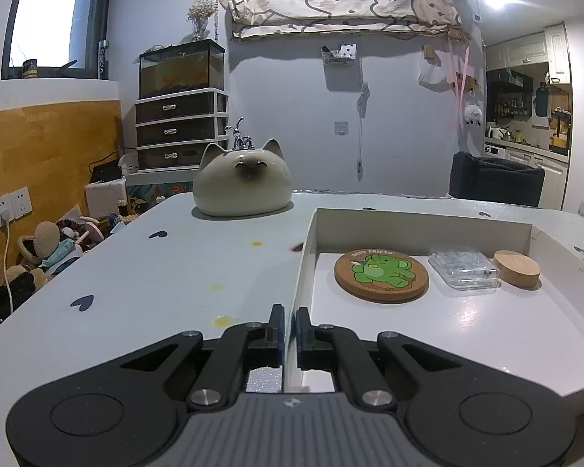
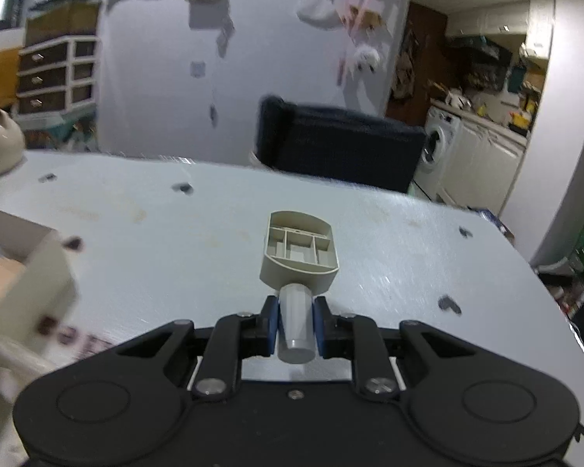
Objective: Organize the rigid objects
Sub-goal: 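Close the right gripper on the part's cylindrical stem and lift, then carry the beige part into the tray and open the right gripper, then move the right gripper over the mint-green round container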
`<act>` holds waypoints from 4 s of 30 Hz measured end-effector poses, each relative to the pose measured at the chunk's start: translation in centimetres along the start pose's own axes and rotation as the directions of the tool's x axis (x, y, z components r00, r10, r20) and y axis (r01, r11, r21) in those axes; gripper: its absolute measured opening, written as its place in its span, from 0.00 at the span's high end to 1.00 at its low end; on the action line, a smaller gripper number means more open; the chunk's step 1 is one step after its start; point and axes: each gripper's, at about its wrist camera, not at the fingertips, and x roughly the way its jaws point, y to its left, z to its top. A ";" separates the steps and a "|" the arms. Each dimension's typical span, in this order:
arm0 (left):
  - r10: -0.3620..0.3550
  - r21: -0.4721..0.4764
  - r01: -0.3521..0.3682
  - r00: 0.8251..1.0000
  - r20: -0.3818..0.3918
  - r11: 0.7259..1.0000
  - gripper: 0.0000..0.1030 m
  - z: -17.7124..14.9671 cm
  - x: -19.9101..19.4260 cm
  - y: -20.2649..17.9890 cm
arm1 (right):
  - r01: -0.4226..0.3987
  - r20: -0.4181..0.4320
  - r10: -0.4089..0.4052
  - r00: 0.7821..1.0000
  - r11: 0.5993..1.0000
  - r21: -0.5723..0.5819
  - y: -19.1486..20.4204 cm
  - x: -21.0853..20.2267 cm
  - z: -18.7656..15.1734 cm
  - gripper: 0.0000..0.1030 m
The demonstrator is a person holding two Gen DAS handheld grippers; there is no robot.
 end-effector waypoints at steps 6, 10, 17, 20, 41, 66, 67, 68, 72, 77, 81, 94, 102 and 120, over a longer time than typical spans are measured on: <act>-0.002 -0.002 0.002 1.000 -0.001 1.000 0.95 0.0 0.0 0.0 | -0.123 0.075 0.128 0.989 0.990 -0.064 3.5 -4.0 1.7 0.81; -0.007 -0.010 0.007 1.000 -0.002 1.000 0.95 0.0 0.1 0.1 | -0.217 0.090 0.233 0.968 0.964 -0.154 7.1 -5.9 2.5 0.81; -0.007 -0.010 0.007 1.000 -0.002 1.000 0.95 0.0 0.1 0.2 | -0.386 0.038 0.414 0.910 0.875 -0.291 14.5 -7.5 3.2 0.81; -0.007 -0.010 0.007 1.000 -0.002 1.000 0.95 0.0 0.1 0.1 | -0.448 -0.015 0.473 0.881 0.823 -0.350 18.0 -7.7 2.9 0.81; -0.024 -0.033 0.024 1.000 -0.001 0.999 0.96 0.0 0.2 0.6 | -0.656 -0.318 0.580 0.750 0.590 -0.471 32.7 -5.6 0.9 0.80; -0.020 -0.028 0.020 1.000 -0.002 0.999 0.96 0.0 0.2 0.5 | -0.600 -0.191 0.575 0.796 0.705 -0.377 28.0 -8.1 2.0 0.34; -0.020 -0.027 0.020 1.000 -0.002 0.999 0.96 0.0 0.2 0.6 | -0.603 -0.180 0.583 0.792 0.704 -0.374 27.6 -8.5 2.0 0.32; -0.020 -0.028 0.020 1.000 -0.002 0.999 0.96 0.0 0.2 0.6 | -0.605 -0.165 0.590 0.790 0.707 -0.368 27.0 -9.1 2.1 0.27; -0.020 -0.027 0.020 1.000 -0.002 0.999 0.96 0.0 0.2 0.5 | -0.597 -0.099 0.602 0.793 0.732 -0.329 24.6 -11.1 2.4 0.16; -0.018 -0.024 0.018 1.000 -0.002 1.000 0.95 -0.1 0.2 0.6 | -0.572 -0.017 0.590 0.808 0.776 -0.265 21.1 -12.8 2.8 0.02; -0.019 -0.025 0.019 1.000 -0.002 1.000 0.95 -0.1 0.2 0.6 | -0.533 0.037 0.550 0.835 0.823 -0.195 18.0 -13.7 2.7 0.00; -0.017 -0.022 0.016 1.000 -0.002 1.000 0.95 0.0 0.2 0.5 | -0.244 0.090 0.237 0.967 0.967 0.071 7.3 -13.9 -0.5 0.00; -0.016 -0.021 0.016 1.000 -0.002 1.000 0.95 0.0 0.2 0.5 | -0.027 -0.004 0.028 1.000 0.972 0.235 2.1 -13.5 -5.4 0.00; -0.015 -0.020 0.015 1.000 -0.003 1.000 0.95 0.0 0.2 0.5 | 0.070 -0.131 -0.031 0.991 0.951 0.301 2.2 -14.1 -13.6 0.14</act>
